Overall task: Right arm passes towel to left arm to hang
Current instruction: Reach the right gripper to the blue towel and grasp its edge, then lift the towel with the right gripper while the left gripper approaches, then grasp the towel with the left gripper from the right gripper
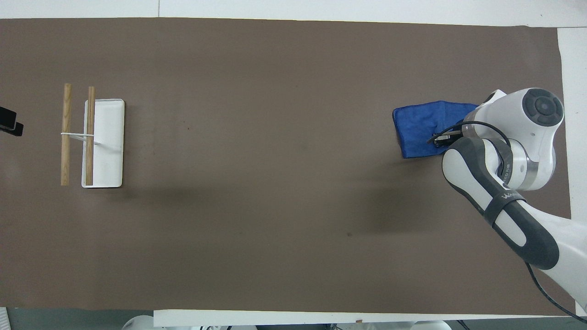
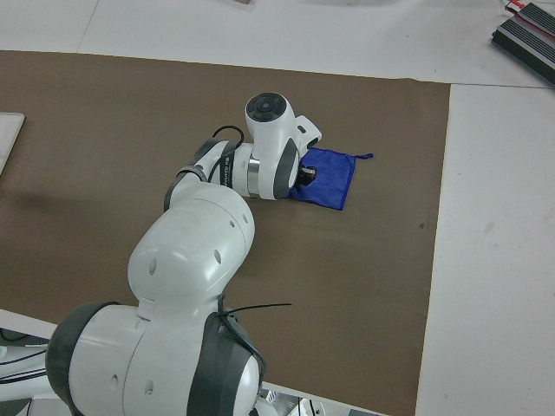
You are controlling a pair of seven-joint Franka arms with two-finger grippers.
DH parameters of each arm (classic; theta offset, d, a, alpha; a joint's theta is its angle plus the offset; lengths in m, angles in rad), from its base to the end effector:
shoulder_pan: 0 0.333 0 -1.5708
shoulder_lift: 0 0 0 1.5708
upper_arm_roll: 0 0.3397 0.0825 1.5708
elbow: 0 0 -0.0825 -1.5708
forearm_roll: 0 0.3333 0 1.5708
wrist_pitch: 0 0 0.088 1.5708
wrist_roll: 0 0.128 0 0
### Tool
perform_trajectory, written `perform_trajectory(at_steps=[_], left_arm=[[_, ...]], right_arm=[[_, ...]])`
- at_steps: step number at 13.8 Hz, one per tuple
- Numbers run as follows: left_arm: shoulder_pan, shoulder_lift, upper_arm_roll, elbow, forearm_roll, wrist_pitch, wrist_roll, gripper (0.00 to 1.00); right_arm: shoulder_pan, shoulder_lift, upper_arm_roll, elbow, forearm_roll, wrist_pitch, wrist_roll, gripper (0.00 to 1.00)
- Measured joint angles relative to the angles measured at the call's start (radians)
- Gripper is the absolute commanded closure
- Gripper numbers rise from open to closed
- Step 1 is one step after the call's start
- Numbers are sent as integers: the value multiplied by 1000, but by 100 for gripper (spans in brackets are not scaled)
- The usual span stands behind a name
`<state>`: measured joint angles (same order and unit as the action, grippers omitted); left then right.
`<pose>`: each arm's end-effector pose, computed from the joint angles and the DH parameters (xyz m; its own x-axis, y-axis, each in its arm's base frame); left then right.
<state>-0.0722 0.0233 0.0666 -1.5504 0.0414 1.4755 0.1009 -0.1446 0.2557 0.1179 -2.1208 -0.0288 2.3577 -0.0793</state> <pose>0.4990 0.0024 0.6164 0.9896 -0.1021 -0.1017 -0.1059 -0.9938 -0.0329 0.5414 -0.0172 0.3288 0.9974 0.0696 -0.0159 0.0695 -0.9975 -0.0111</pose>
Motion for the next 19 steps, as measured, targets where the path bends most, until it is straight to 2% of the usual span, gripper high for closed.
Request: perform_trajectory(at_steps=[2,4,7,9,11,13,16,19], left_arm=[[0,0,0,0,0,0,0,0],[0,0,0,0,1,0,0,0],[0,0,1,0,1,0,-5,0],[0,0,2,-3,0,13,-107,0],[-14,-10,-11,-53,-3,115,-354,0],[-87,-24,-21,-150,-5,243,-618,0],[-214,-11,-30,-236,-26,399,-1028,1],[-300,23,-33,-250,-36,497,-1379,1]], right_arm=[[9,0,0,39,1,-87,0,100],[18,-2,13,125,24,-211,12,100],[72,-11,57,283,222,-358,162,100],[133,-16,69,335,385,-379,321,100],[200,-15,72,345,592,-357,509,100],[282,-14,73,346,744,-251,669,100],[418,-9,74,346,902,-63,853,100],[515,-2,74,345,981,61,950,100]])
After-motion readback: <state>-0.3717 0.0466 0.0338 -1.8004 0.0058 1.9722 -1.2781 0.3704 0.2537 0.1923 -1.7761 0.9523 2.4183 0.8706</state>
